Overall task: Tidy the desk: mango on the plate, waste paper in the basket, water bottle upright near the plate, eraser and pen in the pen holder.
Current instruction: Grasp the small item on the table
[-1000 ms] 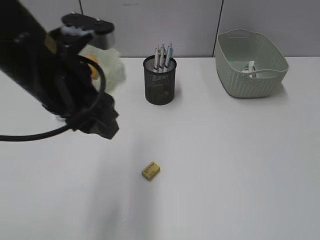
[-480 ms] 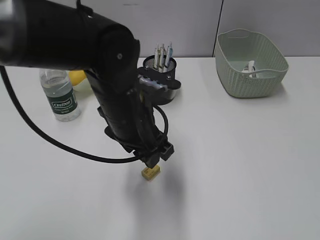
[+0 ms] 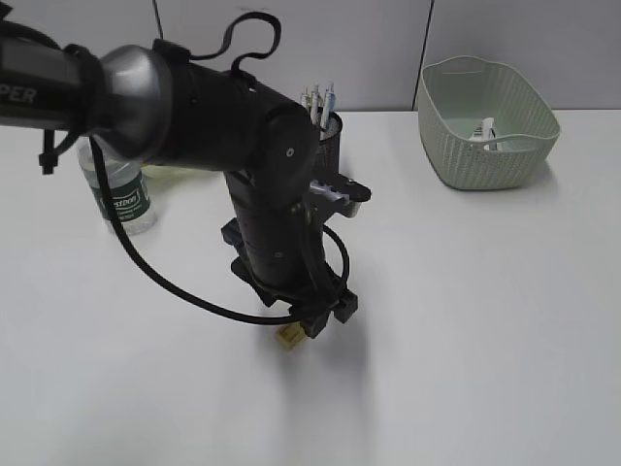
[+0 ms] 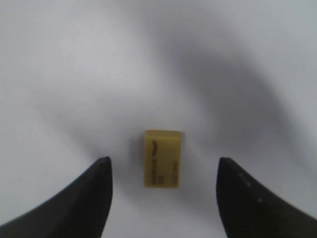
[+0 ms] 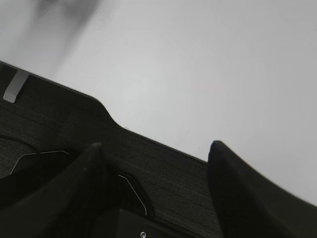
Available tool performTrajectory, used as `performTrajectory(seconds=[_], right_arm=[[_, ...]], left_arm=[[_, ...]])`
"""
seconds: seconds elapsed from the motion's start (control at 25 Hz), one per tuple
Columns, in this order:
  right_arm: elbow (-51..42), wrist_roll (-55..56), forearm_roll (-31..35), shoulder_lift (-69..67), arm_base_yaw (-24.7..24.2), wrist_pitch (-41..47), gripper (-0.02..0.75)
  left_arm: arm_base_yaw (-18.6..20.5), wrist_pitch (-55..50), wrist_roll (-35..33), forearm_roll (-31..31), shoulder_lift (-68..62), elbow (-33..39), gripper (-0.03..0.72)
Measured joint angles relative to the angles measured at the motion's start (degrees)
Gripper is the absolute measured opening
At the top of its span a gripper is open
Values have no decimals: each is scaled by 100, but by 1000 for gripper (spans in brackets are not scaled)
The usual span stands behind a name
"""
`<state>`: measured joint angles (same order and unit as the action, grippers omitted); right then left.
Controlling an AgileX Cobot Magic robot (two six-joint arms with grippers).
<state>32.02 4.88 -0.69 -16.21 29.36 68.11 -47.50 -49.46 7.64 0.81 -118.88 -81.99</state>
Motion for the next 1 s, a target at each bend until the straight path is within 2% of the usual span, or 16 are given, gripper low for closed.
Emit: performTrajectory(seconds=[0.6,1.0], right_arm=[[0,0,0,0,0,0,508],[0,0,-5,0,0,0,502]], left_arm=[[0,-220,164,472,-431,-169,471],[0,-43,274,509,-431,-169,470]])
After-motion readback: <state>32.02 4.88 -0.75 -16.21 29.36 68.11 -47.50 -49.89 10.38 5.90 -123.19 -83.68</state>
